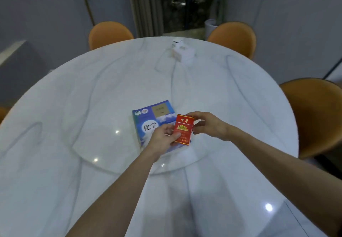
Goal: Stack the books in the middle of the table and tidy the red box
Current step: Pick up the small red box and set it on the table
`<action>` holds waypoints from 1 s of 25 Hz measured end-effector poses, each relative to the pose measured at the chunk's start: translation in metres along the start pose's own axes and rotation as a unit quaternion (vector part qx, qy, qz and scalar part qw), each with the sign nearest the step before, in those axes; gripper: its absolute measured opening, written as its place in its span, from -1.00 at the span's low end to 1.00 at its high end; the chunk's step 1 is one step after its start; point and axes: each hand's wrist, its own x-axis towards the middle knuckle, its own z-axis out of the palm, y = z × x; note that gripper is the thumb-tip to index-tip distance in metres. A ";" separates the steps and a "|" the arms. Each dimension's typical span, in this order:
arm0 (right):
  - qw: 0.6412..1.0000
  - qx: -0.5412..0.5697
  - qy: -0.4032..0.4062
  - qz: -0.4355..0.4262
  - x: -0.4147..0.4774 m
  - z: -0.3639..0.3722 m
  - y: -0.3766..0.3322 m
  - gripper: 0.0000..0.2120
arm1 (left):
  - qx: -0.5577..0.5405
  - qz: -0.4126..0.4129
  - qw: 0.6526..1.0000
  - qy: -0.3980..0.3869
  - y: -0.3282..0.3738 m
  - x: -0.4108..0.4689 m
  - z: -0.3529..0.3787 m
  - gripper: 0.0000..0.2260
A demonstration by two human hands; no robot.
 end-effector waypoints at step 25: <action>0.956 0.251 0.078 0.132 -0.043 -0.189 0.202 -0.67 | 0.449 0.209 0.853 -0.164 -0.001 0.121 0.260 -0.23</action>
